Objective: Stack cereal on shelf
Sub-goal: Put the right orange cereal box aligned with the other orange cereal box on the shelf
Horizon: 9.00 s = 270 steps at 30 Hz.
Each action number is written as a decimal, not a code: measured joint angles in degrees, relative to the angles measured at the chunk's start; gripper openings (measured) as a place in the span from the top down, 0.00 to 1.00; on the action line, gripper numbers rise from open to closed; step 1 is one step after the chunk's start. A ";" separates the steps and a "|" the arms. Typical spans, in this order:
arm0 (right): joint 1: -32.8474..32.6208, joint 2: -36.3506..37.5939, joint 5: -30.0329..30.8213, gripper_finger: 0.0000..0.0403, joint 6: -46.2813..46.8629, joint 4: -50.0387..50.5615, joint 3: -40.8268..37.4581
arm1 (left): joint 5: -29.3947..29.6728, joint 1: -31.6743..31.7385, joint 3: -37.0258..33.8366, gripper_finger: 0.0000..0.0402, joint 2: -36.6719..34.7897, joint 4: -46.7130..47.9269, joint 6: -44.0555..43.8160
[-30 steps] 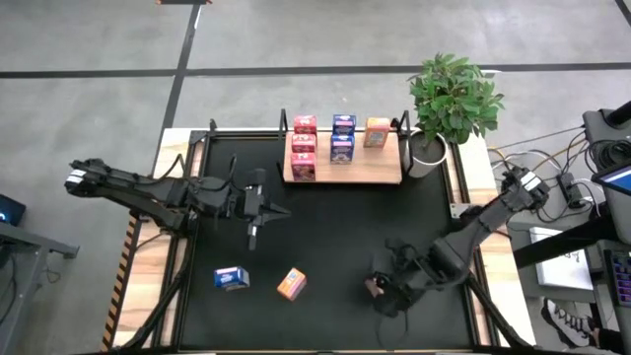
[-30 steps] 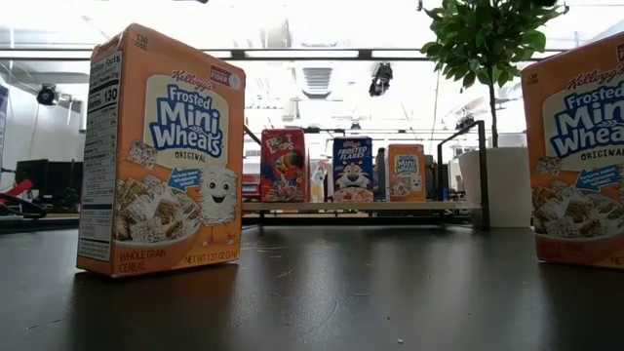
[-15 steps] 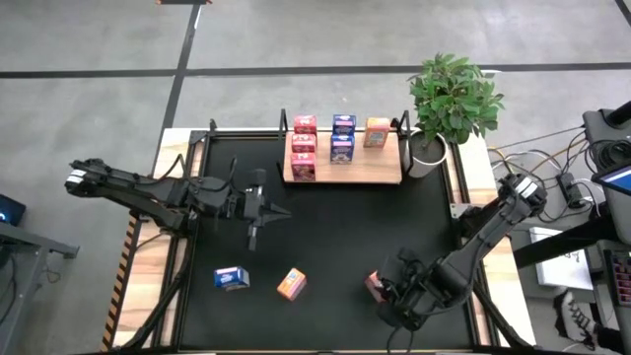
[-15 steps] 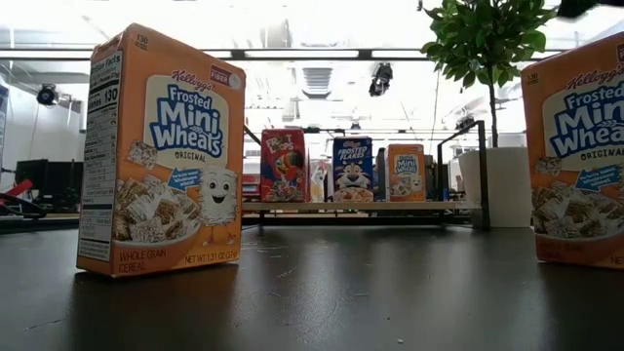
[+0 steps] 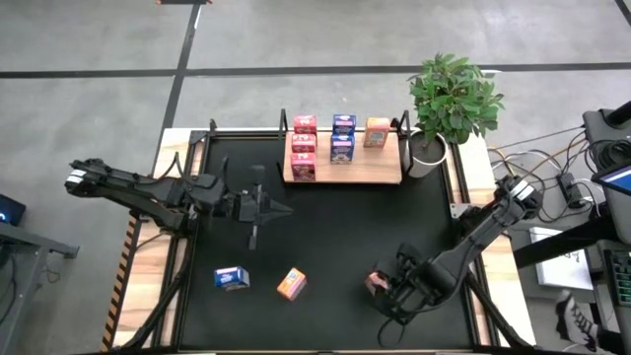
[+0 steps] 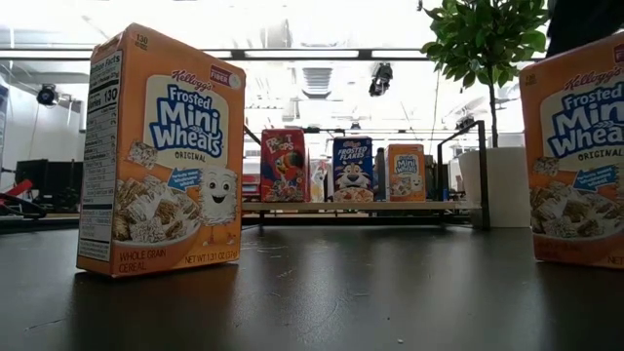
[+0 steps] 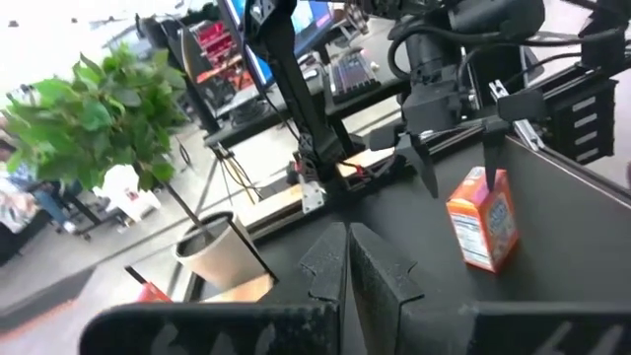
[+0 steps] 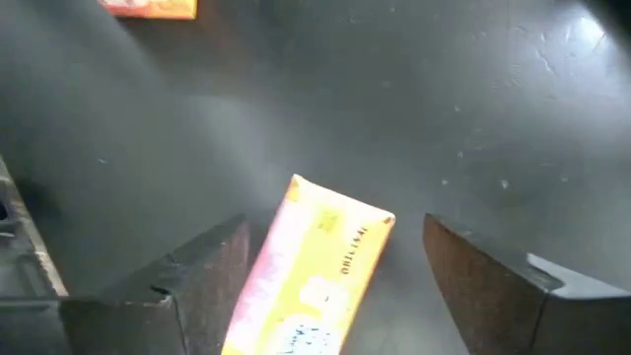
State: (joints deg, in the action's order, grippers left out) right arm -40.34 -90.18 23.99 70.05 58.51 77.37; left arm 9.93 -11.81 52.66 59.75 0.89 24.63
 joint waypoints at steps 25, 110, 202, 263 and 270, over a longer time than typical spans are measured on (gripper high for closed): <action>0.26 -3.82 -3.45 0.49 6.35 0.61 0.19 | -0.02 0.02 0.07 1.00 -0.02 -2.79 6.20; 58.52 3.70 -5.96 0.50 -72.18 0.65 8.48 | -2.86 -3.46 -2.88 1.00 -1.06 -4.82 -12.61; 45.96 4.96 6.35 0.97 -36.51 -20.49 -18.75 | 22.03 -3.37 0.07 1.00 -0.11 4.64 -5.69; 55.35 12.55 0.85 0.97 -58.38 -15.05 -15.94 | 22.15 -3.35 0.03 1.00 0.17 4.86 -1.72; 56.37 13.71 1.92 0.97 -59.65 -11.13 -15.94 | 22.39 -3.34 0.05 1.00 0.16 4.41 -1.52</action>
State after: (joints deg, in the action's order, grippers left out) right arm 16.03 -76.46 25.91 10.40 47.37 61.43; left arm 32.32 -15.16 52.71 59.91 5.31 23.11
